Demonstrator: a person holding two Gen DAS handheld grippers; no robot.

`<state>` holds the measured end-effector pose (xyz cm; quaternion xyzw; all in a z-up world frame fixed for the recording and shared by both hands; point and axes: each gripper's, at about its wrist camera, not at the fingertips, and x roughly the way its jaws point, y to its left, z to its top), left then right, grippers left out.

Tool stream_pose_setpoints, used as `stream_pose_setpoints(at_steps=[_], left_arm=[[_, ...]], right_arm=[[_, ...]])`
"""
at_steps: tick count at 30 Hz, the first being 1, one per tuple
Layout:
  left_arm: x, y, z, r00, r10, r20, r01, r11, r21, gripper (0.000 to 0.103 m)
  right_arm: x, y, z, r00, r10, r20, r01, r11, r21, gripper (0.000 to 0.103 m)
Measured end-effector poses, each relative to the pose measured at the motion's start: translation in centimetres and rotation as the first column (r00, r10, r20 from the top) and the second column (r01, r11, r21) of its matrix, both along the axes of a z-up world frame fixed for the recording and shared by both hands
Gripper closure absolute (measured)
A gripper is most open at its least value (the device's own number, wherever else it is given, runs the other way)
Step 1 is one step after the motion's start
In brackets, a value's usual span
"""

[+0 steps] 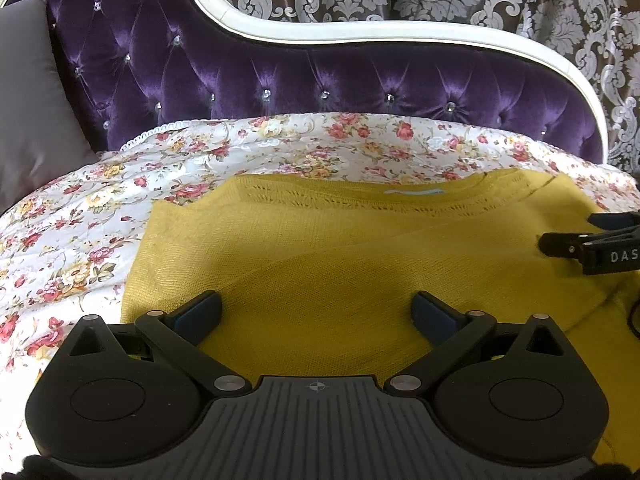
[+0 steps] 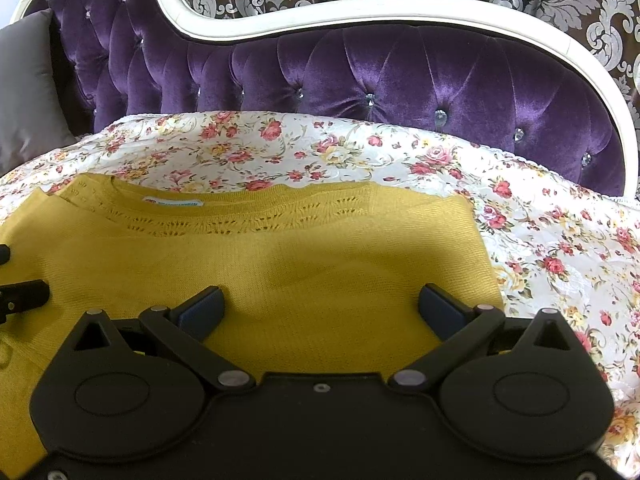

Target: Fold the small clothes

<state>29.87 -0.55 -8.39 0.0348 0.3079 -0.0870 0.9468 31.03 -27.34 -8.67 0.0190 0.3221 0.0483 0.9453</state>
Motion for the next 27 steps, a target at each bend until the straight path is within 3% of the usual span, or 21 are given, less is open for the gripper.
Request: stream_pose_setpoints(at_steps=[7,15,19,27], left_arm=[[-1.6,1.1,2.6,0.997,0.065,-0.038,-0.067,0.996,-0.061,0.001],[-8.3,2.1,6.0,0.997,0.063,-0.033,-0.065,0.997,-0.047,0.001],[-12.3,2.1,6.6,0.998,0.048,-0.036,-0.049,0.998,-0.032,0.001],[-19.0,3.3,7.0,0.997,0.056,-0.044,-0.059,0.996,-0.068,0.001]], right_arm=[[0.0,0.0,0.0,1.000,-0.002,-0.001,0.002,1.000,0.000,0.000],[0.1,0.2,-0.1,1.000,-0.003,-0.001,0.003,1.000,-0.001,0.000],[0.0,0.2,-0.1,1.000,-0.005,-0.001,0.005,1.000,-0.005,0.000],[-0.1,0.4,0.0,1.000,-0.005,-0.007,0.005,1.000,-0.016,0.000]])
